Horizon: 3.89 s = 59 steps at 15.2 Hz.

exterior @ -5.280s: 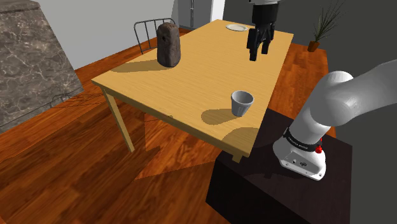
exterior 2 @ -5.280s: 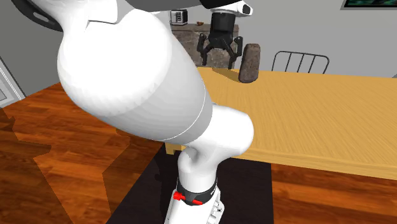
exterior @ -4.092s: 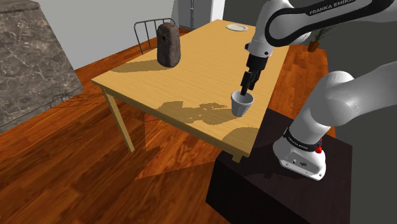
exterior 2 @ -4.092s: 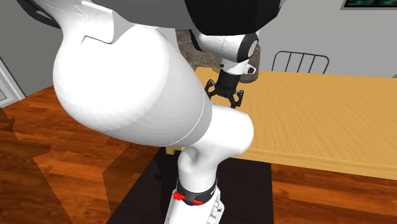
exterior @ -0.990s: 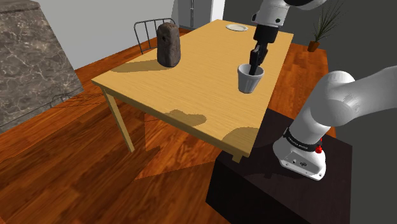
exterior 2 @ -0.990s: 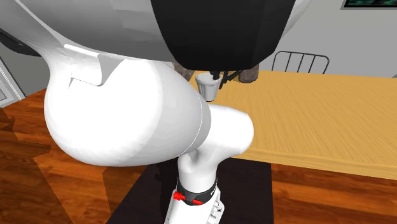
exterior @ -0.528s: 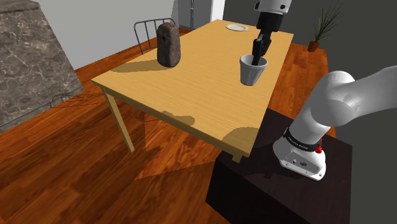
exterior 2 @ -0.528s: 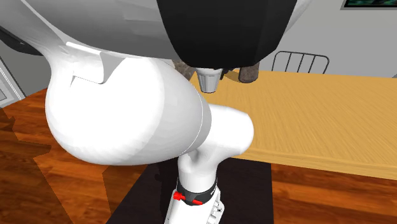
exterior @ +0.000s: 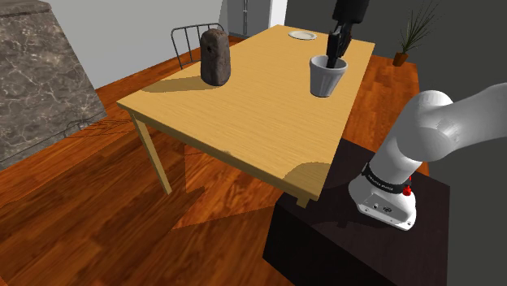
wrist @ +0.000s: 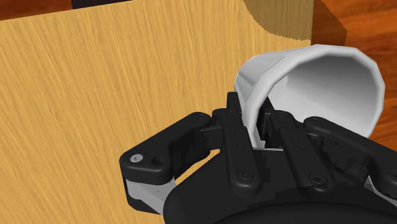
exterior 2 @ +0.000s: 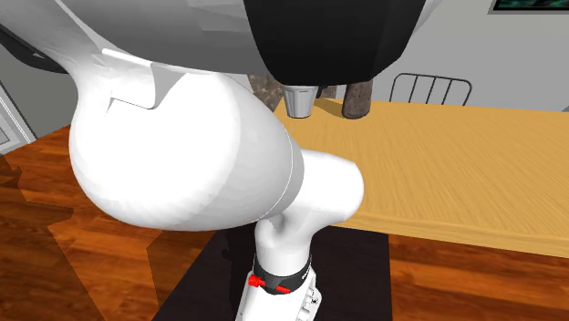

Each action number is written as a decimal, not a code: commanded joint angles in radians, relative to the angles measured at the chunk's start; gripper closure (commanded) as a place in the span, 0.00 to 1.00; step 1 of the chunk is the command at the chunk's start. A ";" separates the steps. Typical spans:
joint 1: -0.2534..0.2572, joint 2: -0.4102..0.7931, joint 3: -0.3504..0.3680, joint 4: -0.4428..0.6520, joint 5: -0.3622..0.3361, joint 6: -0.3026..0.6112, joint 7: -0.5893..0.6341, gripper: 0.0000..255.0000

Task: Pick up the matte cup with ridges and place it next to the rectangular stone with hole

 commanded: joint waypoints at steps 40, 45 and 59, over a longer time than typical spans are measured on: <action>0.032 0.957 -0.098 1.132 0.112 -0.200 -0.067 1.00; -0.030 1.270 -0.103 1.578 0.190 -0.341 -0.064 1.00; 0.001 1.228 -0.107 1.340 0.168 -0.148 -0.101 1.00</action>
